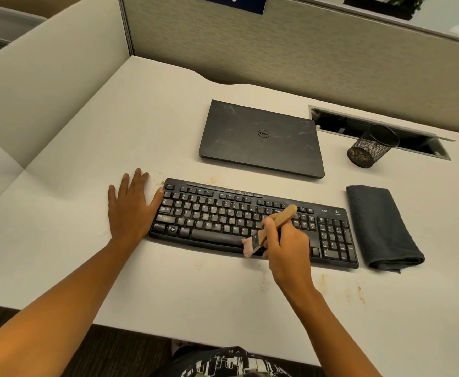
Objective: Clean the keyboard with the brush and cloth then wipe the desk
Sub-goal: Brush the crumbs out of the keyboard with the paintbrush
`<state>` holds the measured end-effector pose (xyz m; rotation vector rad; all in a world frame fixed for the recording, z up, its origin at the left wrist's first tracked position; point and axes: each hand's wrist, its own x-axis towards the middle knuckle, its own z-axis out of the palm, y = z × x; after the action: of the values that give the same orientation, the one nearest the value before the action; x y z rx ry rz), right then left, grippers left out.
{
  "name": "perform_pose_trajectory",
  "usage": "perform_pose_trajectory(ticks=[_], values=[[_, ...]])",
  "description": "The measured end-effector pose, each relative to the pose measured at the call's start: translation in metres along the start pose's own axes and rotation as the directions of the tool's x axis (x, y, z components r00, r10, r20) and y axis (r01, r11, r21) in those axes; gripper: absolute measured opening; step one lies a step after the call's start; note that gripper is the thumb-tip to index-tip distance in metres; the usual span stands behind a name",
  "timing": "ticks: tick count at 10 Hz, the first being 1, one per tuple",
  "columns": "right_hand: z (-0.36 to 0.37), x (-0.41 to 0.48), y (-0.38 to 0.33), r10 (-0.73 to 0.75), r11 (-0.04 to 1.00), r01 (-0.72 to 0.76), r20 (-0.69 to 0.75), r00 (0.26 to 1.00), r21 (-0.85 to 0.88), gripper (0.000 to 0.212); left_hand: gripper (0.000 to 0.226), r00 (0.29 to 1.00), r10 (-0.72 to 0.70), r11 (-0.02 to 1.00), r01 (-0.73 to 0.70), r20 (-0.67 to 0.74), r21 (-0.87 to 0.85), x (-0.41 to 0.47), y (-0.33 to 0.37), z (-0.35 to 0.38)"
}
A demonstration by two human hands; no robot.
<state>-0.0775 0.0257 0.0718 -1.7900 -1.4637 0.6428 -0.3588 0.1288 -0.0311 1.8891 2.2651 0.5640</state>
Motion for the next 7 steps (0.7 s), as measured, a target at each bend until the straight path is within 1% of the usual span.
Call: perform_pose_trajectory(ticks=[1,2,3,4,5,6,7], values=[[0.004,-0.007,-0.001,-0.029,0.999,0.029,0.006,1.0,0.026,0.031,0.064,1.0,-0.001,1.0,0.001,0.001,-0.001,0.0,0.0,0.0],[0.009,-0.012,-0.004,-0.027,0.999,0.03,-0.081,0.996,0.036,0.032,0.064,1.0,0.0,1.0,0.0,0.001,0.0,0.001,0.0,0.0],[0.011,-0.01,-0.009,-0.033,0.999,0.035,-0.095,0.995,0.014,0.033,0.064,1.0,-0.002,1.0,0.002,0.005,0.0,0.0,0.0,0.0],[0.01,0.007,-0.013,0.032,0.996,-0.023,0.097,0.995,-0.091,0.028,0.064,1.0,-0.001,1.0,0.001,0.001,-0.002,0.0,0.0,-0.001],[0.012,0.014,-0.013,0.054,0.992,-0.045,0.077,0.996,-0.118,0.038,0.065,1.0,-0.001,1.0,0.001,0.006,-0.005,0.0,0.0,-0.001],[0.012,0.015,-0.016,0.108,0.993,-0.11,0.047,0.993,0.039,0.024,0.064,1.0,0.002,1.0,-0.002,0.001,0.0,0.0,-0.001,0.0],[0.002,0.025,-0.016,0.235,0.972,-0.229,0.216,0.948,-0.054,0.023,0.064,1.0,0.006,1.0,-0.006,0.003,-0.009,0.0,-0.002,0.0]])
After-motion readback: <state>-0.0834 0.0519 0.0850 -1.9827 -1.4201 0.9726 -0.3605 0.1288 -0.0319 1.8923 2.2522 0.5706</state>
